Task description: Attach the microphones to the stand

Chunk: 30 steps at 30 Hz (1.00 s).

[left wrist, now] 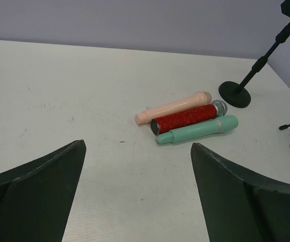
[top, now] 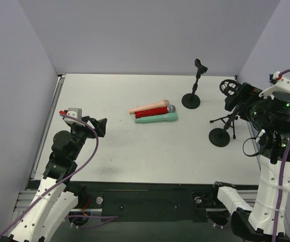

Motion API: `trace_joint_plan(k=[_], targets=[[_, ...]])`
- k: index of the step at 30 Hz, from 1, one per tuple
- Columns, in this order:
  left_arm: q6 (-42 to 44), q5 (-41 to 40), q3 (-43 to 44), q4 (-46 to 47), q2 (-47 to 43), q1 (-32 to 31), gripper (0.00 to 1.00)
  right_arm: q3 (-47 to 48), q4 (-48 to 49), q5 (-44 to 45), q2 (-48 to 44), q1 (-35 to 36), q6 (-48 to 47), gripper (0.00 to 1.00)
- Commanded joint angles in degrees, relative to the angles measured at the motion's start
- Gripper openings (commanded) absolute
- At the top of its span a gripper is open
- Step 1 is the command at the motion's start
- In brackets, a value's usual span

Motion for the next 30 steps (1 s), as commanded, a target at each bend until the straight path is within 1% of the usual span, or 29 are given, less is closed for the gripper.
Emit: trace_joint_plan(k=[1,4,6,7,8,10,15,17,18,19,22,23,25,28,29,30], targets=[[0.5,1.7,2.4,1.2,-0.8,-0.6,0.97,3.2,3.3,-0.8,2.7,0.0,0.4,1.00],[0.8,1.7,2.5,1.3,-0.5,-0.6,0.97,5.0,3.5,-4.7,4.8,0.5,-1.8,1.00],[0.9,1.8,2.5,1.3,-0.5,-0.6,0.97,6.5,3.8,-9.9,6.2,2.0,-4.9,1.00],[1.0,1.9,2.5,1.3,-0.3,-0.6,0.97,6.8,3.9,-11.8,7.1,2.7,-9.6,1.00],[1.1,1.9,2.5,1.2,-0.3,-0.6,0.97,7.2,3.5,-16.7,7.6,4.3,-12.4,1.00],[1.2,1.9,2.5,1.1,-0.2,-0.6,0.97,8.7,1.2,-22.1,9.5,6.6,-20.0,1.00],[1.6,1.9,2.7,0.8,1.0,-0.6,0.97,13.9,-7.6,-22.4,16.2,13.9,-36.3,1.00],[2.0,1.9,3.1,0.8,1.5,-0.6,0.97,16.4,-9.4,-18.8,19.6,16.4,-39.0,1.00],[2.0,1.7,3.2,0.8,1.7,-0.6,0.97,17.7,-9.6,-14.9,21.5,17.5,-39.4,1.00],[2.2,1.5,3.1,-1.2,1.7,-0.5,0.97,18.4,-9.8,-12.6,22.9,19.2,-40.4,1.00],[2.6,1.0,3.1,-1.4,1.7,-0.6,0.97,22.0,-9.3,-2.3,28.8,22.1,-40.7,1.00],[2.6,1.0,3.1,-1.3,1.8,-0.6,0.97,23.9,-9.1,-0.3,30.0,22.8,-40.3,1.00],[2.9,1.0,3.0,-1.3,1.7,-0.6,0.97,26.6,-7.5,5.2,33.7,22.9,-38.6,1.00],[3.0,1.1,3.0,-1.3,1.8,-0.6,0.97,30.7,-4.1,10.4,39.4,22.8,-36.7,0.99],[3.0,1.2,2.9,-1.4,1.9,-0.6,0.97,32.3,-3.3,14.1,40.5,22.8,-36.3,0.98],[2.9,1.3,2.9,-1.2,1.9,-0.6,0.97,33.3,-1.7,15.5,42.8,22.7,-35.4,0.99]])
